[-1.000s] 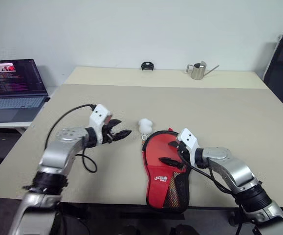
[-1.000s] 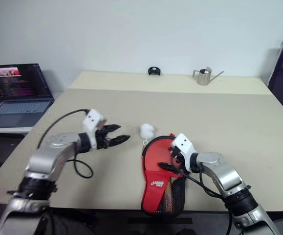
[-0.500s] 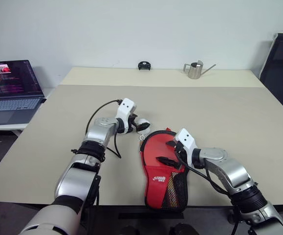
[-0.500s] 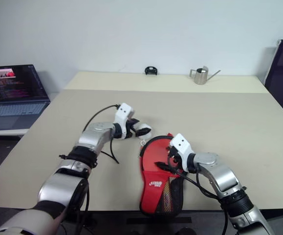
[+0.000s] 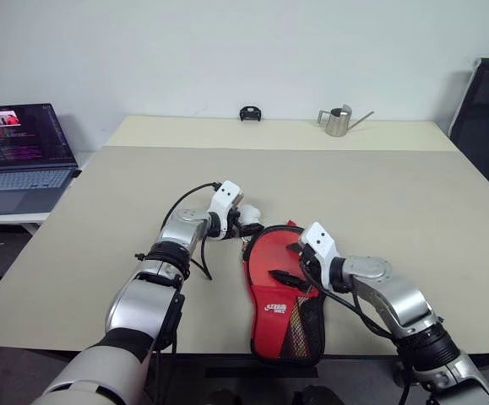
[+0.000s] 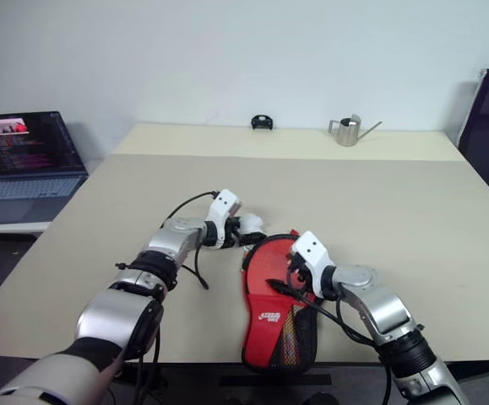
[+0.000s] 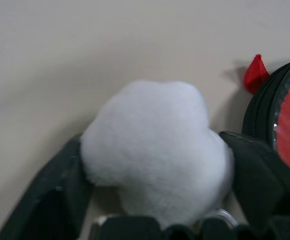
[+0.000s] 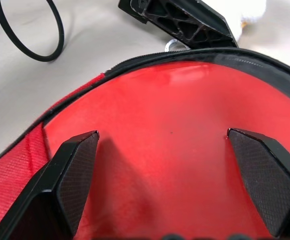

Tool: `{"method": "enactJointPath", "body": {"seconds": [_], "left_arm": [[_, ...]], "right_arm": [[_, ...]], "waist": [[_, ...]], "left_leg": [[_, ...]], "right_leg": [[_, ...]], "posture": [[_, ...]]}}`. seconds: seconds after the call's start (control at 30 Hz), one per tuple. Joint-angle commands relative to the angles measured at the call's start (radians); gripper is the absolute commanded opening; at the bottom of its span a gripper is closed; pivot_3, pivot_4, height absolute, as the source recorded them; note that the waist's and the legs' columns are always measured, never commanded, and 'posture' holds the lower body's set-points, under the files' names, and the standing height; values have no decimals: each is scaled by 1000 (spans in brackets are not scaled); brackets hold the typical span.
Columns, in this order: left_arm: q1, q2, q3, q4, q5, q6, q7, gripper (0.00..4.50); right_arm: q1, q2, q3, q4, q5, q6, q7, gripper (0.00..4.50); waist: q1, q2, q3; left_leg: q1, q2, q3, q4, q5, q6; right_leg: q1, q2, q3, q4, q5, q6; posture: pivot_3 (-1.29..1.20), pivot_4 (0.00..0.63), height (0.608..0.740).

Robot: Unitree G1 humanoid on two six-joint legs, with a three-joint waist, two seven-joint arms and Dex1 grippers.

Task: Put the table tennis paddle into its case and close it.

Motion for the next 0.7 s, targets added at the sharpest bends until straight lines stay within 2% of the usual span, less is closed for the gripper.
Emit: {"method": "enactJointPath", "body": {"seconds": [0.03, 0.2, 0.3, 0.53, 0.7], "left_arm": [[32, 0, 3, -33, 4, 4, -49, 2810], [70, 24, 16, -101, -4, 29, -75, 1023], [97, 49, 25, -174, -14, 61, -97, 336], [121, 87, 27, -280, -23, 108, -115, 288], [52, 59, 23, -224, -12, 81, -88, 288]], "right_arm": [[14, 0, -9, -24, 1, -1, 9, 4500], [9, -21, 28, 6, -45, -28, 27, 4500], [-4, -15, 22, 54, -69, 0, 5, 4500], [-3, -24, 38, 74, -102, 15, 3, 4500], [9, -20, 45, 62, -101, 22, 8, 4500]], "waist": [[0, 0, 0], [-1, 0, 0], [-3, 0, 0], [-2, 0, 0], [0, 0, -1]], "left_leg": [[0, 0, 0, 0, 0, 0], [0, 0, 0, 0, 0, 0], [0, 0, 0, 0, 0, 0], [1, 0, 0, 0, 0, 0], [1, 0, 0, 0, 0, 0]], "right_leg": [[0, 0, 0, 0, 0, 0], [0, 0, 0, 0, 0, 0], [0, 0, 0, 0, 0, 0], [0, 0, 0, 1, 0, 0], [1, 0, 0, 1, 0, 0]], "posture": [[0, 150, 740], [0, 150, 740], [0, 150, 740], [0, 150, 740], [0, 150, 740]]}}
